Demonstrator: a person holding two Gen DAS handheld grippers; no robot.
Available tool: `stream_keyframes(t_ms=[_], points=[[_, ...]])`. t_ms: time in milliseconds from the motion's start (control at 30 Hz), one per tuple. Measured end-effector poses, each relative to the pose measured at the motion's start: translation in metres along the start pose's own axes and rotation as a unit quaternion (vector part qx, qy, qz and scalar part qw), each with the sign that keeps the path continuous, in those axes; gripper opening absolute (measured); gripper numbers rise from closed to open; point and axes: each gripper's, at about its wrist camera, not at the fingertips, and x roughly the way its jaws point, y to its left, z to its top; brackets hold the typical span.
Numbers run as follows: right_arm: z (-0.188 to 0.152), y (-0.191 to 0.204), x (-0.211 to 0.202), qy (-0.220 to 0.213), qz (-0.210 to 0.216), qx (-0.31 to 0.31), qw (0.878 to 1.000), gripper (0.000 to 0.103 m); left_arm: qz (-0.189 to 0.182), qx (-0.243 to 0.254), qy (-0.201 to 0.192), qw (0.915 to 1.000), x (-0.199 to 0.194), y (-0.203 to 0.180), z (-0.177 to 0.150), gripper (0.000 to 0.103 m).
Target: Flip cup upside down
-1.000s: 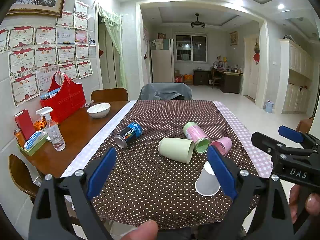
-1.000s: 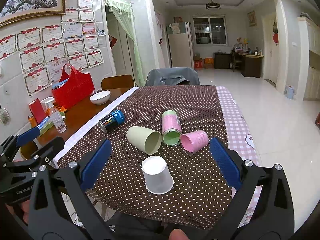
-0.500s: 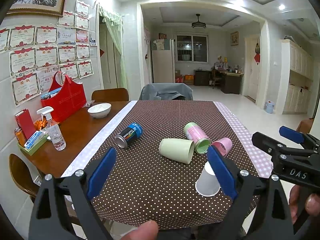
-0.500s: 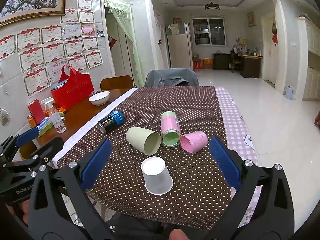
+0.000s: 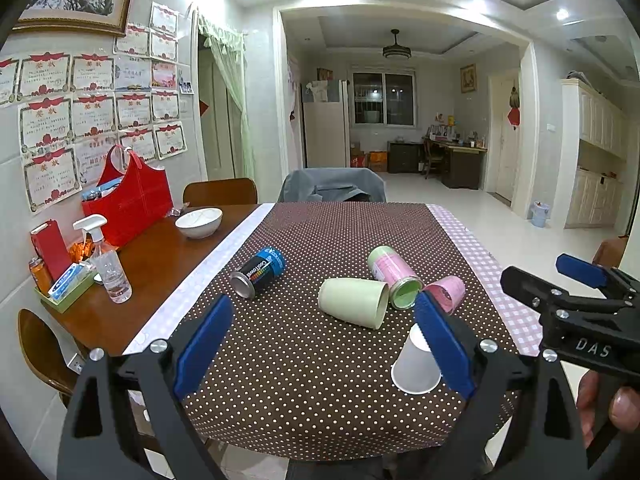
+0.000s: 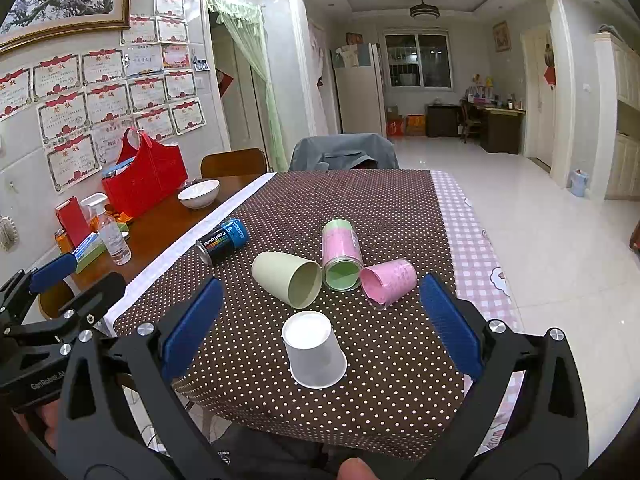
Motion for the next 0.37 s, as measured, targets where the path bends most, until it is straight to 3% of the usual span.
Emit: stream_keyframes(t_ms=[367], points=[[-0.0003,-0.0003,0.0007,0.001,-0.001,0.000,1.000,0.097,0.007,-0.005,0.010,0.9999,0.0029,0.0019,0.0000,0.091]])
